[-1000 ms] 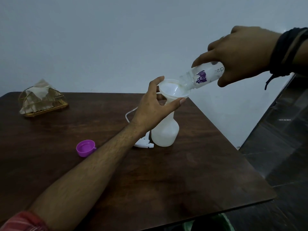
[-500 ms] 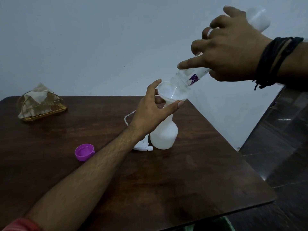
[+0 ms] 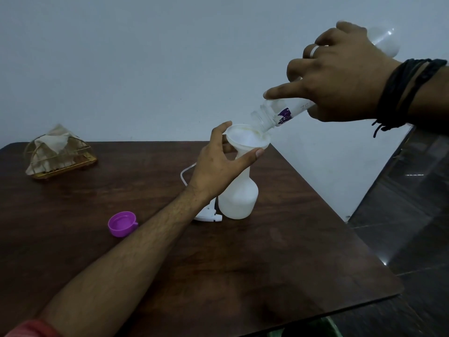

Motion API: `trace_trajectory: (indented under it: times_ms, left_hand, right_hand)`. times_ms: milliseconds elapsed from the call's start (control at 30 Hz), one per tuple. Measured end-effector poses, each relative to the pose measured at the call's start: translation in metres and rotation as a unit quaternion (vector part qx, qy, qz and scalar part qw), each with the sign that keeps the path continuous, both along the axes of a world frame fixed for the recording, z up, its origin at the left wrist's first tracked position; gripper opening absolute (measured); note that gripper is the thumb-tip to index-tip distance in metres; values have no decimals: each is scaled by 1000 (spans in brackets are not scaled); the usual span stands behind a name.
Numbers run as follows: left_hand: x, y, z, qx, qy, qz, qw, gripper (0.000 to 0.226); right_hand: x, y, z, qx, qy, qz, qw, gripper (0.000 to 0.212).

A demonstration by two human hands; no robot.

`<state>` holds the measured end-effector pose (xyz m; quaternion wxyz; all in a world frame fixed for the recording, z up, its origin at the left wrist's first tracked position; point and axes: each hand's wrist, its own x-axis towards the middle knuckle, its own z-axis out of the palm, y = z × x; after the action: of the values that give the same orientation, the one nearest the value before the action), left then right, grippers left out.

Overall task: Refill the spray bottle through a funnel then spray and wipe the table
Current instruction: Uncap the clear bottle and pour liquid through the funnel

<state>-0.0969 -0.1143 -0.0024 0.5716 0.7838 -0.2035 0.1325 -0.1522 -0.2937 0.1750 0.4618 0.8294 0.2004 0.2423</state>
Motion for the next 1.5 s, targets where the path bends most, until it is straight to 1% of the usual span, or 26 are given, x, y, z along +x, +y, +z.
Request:
trace_trajectory:
  times_ms: [100, 267, 400, 567, 767, 933, 1033, 1233, 1333, 1500]
  left_hand:
    - [0, -1, -1, 0, 5, -11, 1000, 91]
    - [0, -3, -1, -27, 3, -20, 999, 91]
    - [1, -3, -2, -40, 15, -17, 999, 96]
    - [4, 0, -4, -59, 16, -26, 998, 87]
    - [3, 0, -4, -65, 24, -32, 997, 90]
    - [2, 0, -1, -57, 27, -31, 998, 90]
    - [2, 0, -1, -52, 24, -28, 998, 89]
    - [1, -1, -2, -52, 15, -28, 998, 88]
    - [1, -1, 0, -57, 17, -24, 998, 89]
    - [3, 1, -3, -39, 19, -25, 999, 85]
  right_hand:
    - [0, -1, 0, 4, 3, 0, 1000, 67]
    - [0, -2, 0, 12, 6, -5, 1000, 69]
    - [1, -3, 0, 19, 13, -7, 1000, 69]
    - [1, -5, -3, 27, 17, -7, 999, 70]
    - [0, -2, -5, 46, 20, 2, 999, 72]
    - [1, 0, -9, 53, 24, 16, 998, 71]
    - [-1, 0, -13, 37, 11, 17, 999, 68]
    - [-4, 4, -3, 44, 19, 11, 999, 72]
    - [-3, 3, -5, 55, 30, 6, 998, 72]
    - [-3, 0, -1, 81, 25, 10, 996, 72]
